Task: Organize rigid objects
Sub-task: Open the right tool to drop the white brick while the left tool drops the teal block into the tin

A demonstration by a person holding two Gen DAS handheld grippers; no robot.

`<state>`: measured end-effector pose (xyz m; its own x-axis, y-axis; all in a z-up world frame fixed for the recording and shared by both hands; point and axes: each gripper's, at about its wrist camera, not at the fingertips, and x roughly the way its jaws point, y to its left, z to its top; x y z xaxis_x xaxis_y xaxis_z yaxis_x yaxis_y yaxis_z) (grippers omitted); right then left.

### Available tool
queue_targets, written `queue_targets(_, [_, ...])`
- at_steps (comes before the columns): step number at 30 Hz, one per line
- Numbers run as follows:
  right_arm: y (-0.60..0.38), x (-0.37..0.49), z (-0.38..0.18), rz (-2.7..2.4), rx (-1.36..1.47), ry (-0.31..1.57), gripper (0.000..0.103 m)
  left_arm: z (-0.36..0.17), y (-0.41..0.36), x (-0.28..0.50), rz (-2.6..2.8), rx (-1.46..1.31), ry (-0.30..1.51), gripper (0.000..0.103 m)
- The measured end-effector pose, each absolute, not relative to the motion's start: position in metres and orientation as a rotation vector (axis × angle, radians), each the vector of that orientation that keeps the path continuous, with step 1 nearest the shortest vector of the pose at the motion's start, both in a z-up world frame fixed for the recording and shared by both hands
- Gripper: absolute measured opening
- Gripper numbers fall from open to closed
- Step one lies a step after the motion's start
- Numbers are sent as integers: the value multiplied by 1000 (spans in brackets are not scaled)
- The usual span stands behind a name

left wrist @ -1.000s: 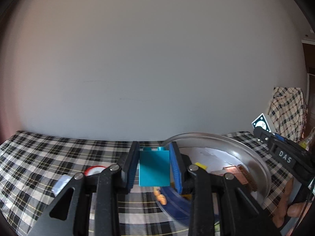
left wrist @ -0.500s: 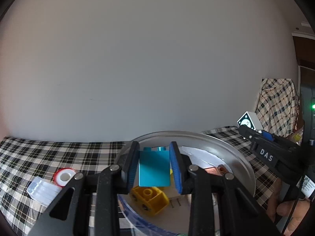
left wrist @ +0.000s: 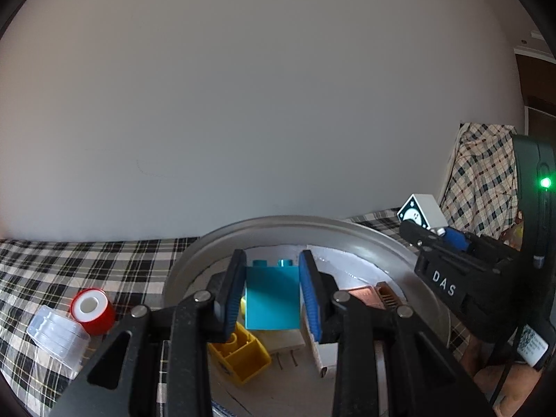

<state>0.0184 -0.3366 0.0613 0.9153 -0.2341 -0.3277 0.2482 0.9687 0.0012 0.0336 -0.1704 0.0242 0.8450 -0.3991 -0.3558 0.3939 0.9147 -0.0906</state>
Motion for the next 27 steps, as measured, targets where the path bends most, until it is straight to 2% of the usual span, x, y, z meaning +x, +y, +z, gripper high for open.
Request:
queue_targets(17, [-327,34,46,-205,11,439,34,8,-181,51,-389,18,455,31])
queue_targets(18, [-327,35,45,-192,12,446,34,7,-180,52,-378,14,457,40])
queue_targets(19, [-327,35,45,-169,25,448,34,7,-179,52,-371,8,458,67])
queue_targets(20, [-327,35,45,-155,38,445,37,7,-177,51,-354,0,450,80])
queue_targets(21, [-329,33,46,-153,56,435,47,8,-174,50,-318,-7,438,94])
queue_targets(22, [-330,30,47,-163,66,421,54,9,-169,47,-279,-24,414,103])
queue_targets(24, [-337,22,51,-184,94,376,82,11,-164,45,-287,-39,404,103])
queue_targets(27, [-346,11,56,-181,161,317,86,12,-163,42,-285,-33,410,103])
